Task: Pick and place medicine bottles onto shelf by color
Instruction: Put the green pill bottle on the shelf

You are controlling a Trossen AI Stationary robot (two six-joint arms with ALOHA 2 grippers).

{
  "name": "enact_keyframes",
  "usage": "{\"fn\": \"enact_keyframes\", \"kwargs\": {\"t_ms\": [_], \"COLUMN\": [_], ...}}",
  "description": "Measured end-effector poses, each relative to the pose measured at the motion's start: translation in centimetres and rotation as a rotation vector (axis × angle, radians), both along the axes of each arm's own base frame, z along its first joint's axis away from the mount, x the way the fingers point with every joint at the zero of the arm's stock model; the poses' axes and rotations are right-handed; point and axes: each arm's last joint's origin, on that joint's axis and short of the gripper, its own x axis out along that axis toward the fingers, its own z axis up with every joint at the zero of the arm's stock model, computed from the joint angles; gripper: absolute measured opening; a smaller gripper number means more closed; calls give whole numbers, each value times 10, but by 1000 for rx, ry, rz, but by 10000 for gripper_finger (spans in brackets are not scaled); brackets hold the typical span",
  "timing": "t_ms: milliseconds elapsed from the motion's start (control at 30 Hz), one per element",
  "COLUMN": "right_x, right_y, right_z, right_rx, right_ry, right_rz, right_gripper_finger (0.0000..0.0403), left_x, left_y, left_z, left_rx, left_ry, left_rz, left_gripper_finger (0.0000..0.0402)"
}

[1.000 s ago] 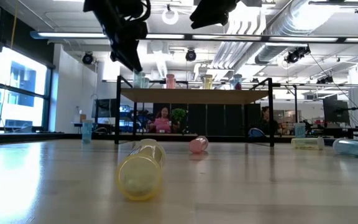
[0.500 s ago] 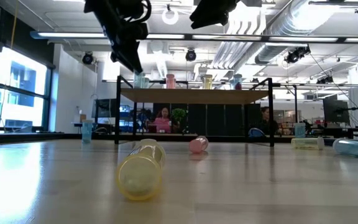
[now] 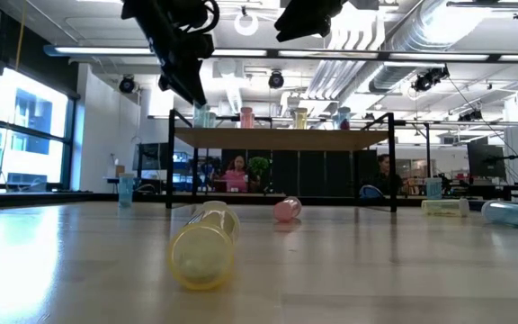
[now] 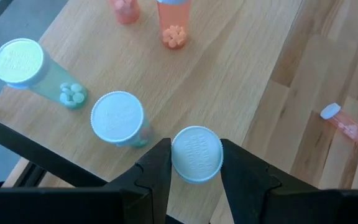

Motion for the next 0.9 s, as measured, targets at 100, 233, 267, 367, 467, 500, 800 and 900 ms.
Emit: {"fn": "enact_keyframes", "kwargs": {"t_ms": [100, 233, 267, 367, 467, 500, 800, 900], "right_x": [0, 0, 0, 0, 0, 0, 0, 0], "right_y": [0, 0, 0, 0, 0, 0, 0, 0], "right_z": [0, 0, 0, 0, 0, 0, 0, 0], "right_rx": [0, 0, 0, 0, 0, 0, 0, 0], "right_ry": [0, 0, 0, 0, 0, 0, 0, 0], "right_rz": [0, -1, -1, 0, 0, -1, 0, -1], "right_gripper_finger": [193, 193, 193, 193, 193, 193, 193, 193], "left_x": [0, 1, 1, 1, 1, 1, 1, 1], "left_y": [0, 0, 1, 1, 1, 1, 1, 1], "left_z": [0, 0, 0, 0, 0, 0, 0, 0], "left_rx": [0, 3, 2, 2, 2, 3, 6, 6], "left_ry": [-1, -5, -6, -11, -11, -10, -10, -10], "left_rz": [0, 1, 3, 7, 7, 7, 9, 8], "left_gripper_finger": [113, 113, 113, 113, 113, 113, 113, 113]}}
